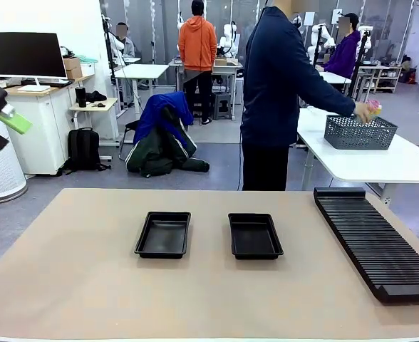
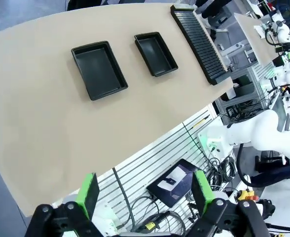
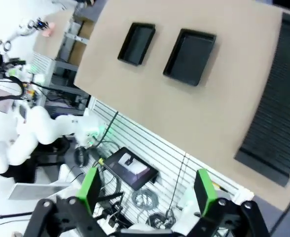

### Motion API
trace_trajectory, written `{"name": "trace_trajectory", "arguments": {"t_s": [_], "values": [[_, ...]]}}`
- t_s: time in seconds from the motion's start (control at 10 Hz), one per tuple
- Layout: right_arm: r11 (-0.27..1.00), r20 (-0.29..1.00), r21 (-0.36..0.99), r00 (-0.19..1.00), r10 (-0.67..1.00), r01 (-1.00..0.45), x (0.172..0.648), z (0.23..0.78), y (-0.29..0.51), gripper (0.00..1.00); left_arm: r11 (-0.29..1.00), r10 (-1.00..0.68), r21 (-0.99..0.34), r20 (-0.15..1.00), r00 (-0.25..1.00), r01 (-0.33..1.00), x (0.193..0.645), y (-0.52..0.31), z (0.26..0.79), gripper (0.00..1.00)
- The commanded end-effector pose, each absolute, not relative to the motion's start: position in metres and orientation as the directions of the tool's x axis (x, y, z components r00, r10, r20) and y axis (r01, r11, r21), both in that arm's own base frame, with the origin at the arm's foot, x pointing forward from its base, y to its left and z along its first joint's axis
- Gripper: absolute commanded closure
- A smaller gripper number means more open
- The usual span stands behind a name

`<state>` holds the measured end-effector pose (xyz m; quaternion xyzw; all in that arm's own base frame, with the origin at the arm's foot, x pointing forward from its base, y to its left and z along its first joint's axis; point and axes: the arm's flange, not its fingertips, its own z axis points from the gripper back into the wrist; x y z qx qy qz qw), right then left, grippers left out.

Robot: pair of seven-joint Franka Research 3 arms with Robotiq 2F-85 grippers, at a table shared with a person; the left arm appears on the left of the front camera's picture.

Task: Inspect and transfer BCBs to ESD trays.
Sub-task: Pick up the Blank PCB from the PCB Rack and place it in the left ESD tray.

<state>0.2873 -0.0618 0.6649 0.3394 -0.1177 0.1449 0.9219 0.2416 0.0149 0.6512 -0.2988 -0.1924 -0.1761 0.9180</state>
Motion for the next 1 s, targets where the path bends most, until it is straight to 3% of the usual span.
{"name": "trace_trajectory", "arguments": {"t_s": [0.0, 0.4, 0.9], "values": [[0.737, 0.243, 0.613, 0.956, 0.166, -0.284, 0.291, 0.692, -0.076, 0.00, 0.757, -0.202, -0.508, 0.416, 0.887, 0.411, 0.239, 0.024, 0.668, 0.00], [0.760, 0.216, 0.602, 0.966, 0.142, -0.246, 0.287, 0.735, -0.095, 0.00, 0.788, -0.183, -0.507, 0.350, 0.919, 0.350, 0.250, 0.040, 0.706, 0.00], [0.784, 0.223, 0.570, 0.965, 0.142, -0.247, 0.292, 0.735, -0.102, 0.00, 0.801, -0.184, -0.490, 0.347, 0.920, 0.345, 0.250, 0.041, 0.709, 0.00]]}}
